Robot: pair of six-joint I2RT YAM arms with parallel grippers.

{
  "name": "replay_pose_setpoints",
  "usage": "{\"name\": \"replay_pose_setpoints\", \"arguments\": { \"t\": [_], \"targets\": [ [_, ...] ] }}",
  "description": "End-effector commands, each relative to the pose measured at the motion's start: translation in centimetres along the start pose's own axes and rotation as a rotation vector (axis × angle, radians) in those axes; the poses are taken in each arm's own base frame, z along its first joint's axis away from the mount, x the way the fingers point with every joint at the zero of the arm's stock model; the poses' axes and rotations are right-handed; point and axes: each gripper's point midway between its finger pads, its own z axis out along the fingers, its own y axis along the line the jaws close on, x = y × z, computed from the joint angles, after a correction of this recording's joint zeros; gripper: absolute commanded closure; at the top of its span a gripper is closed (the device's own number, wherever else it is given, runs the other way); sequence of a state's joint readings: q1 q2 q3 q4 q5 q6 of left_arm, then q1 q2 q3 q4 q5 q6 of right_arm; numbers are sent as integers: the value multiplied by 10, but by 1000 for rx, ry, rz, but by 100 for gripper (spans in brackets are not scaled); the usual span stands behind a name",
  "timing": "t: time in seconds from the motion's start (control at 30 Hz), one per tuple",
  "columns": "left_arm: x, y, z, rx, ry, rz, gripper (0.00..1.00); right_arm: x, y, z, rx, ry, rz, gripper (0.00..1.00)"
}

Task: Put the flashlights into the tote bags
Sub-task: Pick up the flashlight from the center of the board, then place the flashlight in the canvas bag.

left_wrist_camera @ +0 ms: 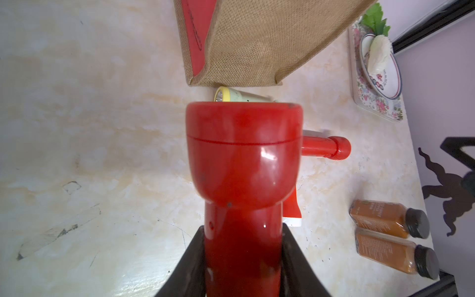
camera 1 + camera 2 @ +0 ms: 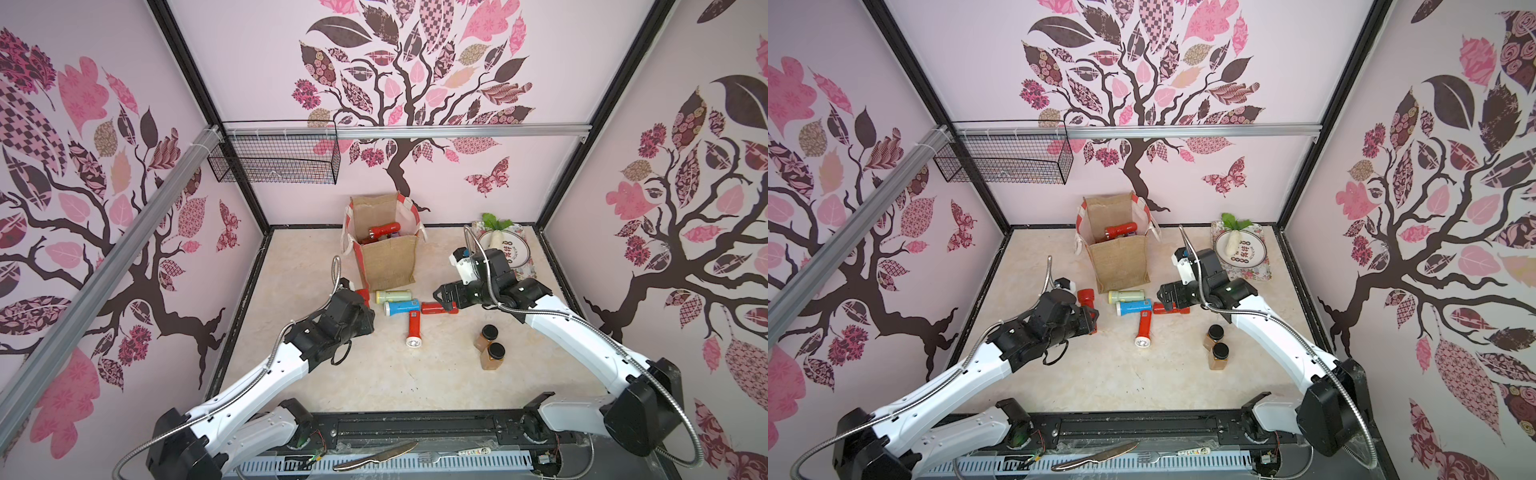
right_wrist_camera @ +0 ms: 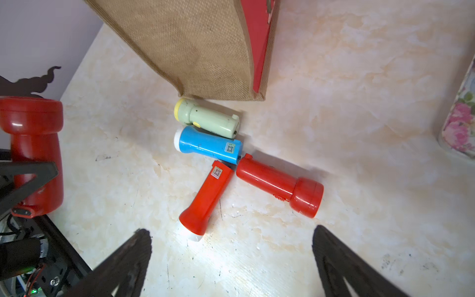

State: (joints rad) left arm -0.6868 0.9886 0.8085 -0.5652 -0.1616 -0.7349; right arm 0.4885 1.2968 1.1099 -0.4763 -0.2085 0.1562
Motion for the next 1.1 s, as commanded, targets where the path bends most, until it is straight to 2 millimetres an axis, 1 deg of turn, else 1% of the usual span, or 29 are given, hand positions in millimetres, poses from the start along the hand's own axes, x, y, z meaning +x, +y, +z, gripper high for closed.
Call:
{"name": "replay_pose_setpoints", "arguments": {
  "t": [0.0, 0.1, 0.2, 0.23, 0.37, 0.47, 0.53, 0.67, 0.8, 0.9, 0.97, 1.07],
  "targets": [
    [-43, -24, -32, 58, -113, 79, 100, -22, 14, -16, -44, -46, -12, 0],
    [-64, -42, -48, 107, -148, 115, 100, -28, 20, -19, -70, -55, -14, 0],
    [-89, -60, -59, 159, -185, 128, 100, -35, 32, -25, -111, -78, -47, 0],
    [-98, -65, -62, 175, -197, 127, 100, -38, 39, -28, -133, -92, -67, 0],
    [-134, -81, -69, 213, -242, 130, 100, -50, 64, -44, -229, -175, -133, 0],
    [-159, -92, -67, 218, -266, 154, 100, -57, 85, -60, -315, -255, -178, 0],
    [-174, -99, -62, 223, -278, 169, 100, -61, 98, -70, -364, -301, -210, 0],
    [-200, -110, -47, 235, -289, 166, 100, -63, 113, -83, -427, -348, -248, 0],
    [-229, -116, -30, 253, -309, 147, 100, -65, 116, -92, -440, -388, -267, 0],
    [-246, -117, -9, 252, -309, 143, 100, -67, 118, -93, -448, -395, -273, 0],
    [-258, -115, 3, 236, -316, 143, 100, -69, 119, -93, -449, -396, -272, 0],
    [-273, -106, 27, 212, -313, 127, 100, -69, 118, -90, -445, -386, -271, 0]
  ]
}}
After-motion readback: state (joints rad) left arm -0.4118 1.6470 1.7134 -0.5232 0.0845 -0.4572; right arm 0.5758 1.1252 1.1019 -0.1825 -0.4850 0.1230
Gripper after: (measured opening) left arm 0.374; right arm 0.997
